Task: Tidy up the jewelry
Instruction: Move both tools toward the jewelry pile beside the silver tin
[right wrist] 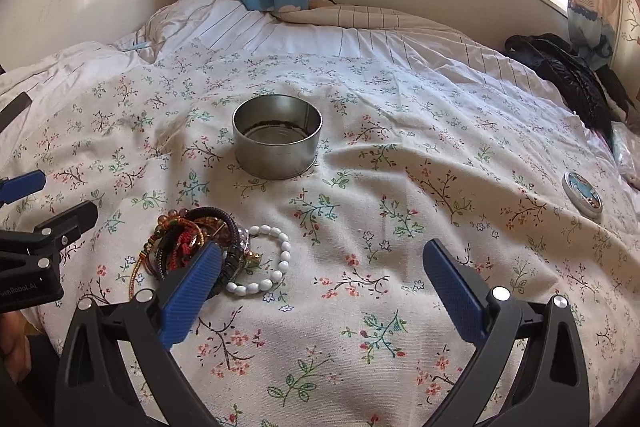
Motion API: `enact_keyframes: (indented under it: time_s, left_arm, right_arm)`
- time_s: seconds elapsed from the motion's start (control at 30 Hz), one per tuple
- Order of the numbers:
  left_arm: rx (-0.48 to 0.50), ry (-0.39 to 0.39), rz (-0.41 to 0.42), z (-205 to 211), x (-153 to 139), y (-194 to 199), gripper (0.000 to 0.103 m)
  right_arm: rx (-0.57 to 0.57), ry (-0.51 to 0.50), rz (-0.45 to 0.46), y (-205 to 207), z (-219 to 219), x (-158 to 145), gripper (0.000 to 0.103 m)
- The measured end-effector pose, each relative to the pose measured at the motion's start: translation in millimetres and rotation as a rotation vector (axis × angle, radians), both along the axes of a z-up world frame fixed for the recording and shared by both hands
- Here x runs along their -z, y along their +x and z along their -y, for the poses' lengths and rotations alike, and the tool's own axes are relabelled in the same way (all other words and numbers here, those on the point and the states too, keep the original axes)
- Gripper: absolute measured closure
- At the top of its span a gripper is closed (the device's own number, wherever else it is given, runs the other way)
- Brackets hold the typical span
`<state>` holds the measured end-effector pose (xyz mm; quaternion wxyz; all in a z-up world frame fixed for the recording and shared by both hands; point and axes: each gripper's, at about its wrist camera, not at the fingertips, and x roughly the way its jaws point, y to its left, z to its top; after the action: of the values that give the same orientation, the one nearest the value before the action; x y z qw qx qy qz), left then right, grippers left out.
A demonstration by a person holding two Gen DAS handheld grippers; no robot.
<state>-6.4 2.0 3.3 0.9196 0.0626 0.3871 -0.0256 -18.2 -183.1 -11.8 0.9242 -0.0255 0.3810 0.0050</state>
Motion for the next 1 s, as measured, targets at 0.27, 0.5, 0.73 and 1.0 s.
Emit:
enact_keyframes:
  time_s: [0.27, 0.5, 0.73, 1.0]
  left_arm:
    - [-0.007, 0.01, -0.008, 1.5, 1.6, 1.3, 0.007]
    - [0.008, 0.034, -0.005, 7.8, 2.8, 0.6, 0.007]
    - [0.024, 0.048, 0.001, 13.3, 2.6, -1.8, 0.007]
    - [0.026, 0.046, -0.004, 13.7, 2.7, -1.7, 0.007]
  right_arm:
    - [0.011, 0.026, -0.012, 2.3, 5.3, 1.1, 0.006]
    - [0.023, 0.052, -0.019, 3.3, 9.5, 2.1, 0.006]
    - [0.031, 0.072, -0.025, 4.3, 14.1, 2.5, 0.006]
    - [0.034, 0.065, -0.027, 6.2, 14.1, 2.7, 0.006]
